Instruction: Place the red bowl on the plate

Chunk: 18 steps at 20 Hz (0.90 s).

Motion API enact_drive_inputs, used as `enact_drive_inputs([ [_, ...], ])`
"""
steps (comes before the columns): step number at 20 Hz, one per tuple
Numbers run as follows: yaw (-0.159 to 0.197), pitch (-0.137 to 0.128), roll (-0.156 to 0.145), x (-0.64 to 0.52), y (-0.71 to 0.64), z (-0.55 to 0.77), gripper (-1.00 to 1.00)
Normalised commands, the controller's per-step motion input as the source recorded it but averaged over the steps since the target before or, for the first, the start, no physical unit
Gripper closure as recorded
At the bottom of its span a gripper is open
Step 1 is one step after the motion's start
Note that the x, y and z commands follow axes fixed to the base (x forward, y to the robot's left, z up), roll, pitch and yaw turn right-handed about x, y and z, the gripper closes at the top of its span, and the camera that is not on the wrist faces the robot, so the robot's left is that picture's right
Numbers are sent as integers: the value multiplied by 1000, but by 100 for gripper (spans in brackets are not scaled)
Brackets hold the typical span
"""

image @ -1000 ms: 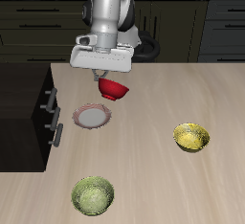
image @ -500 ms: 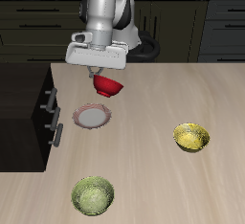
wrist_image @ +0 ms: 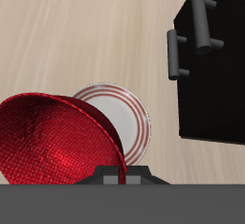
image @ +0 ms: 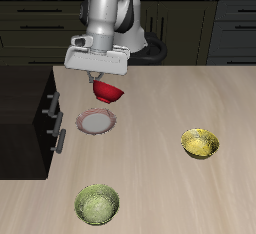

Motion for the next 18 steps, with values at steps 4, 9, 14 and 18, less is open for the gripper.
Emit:
enact_drive_inputs([
  [4,0,10,-12,13,-26,-65,100],
  [9,10,38,-19,70,-53,-223,100],
  [14,8,16,-16,78,-41,-126,100],
  [18,20,27,-24,118,-27,-165,100],
])
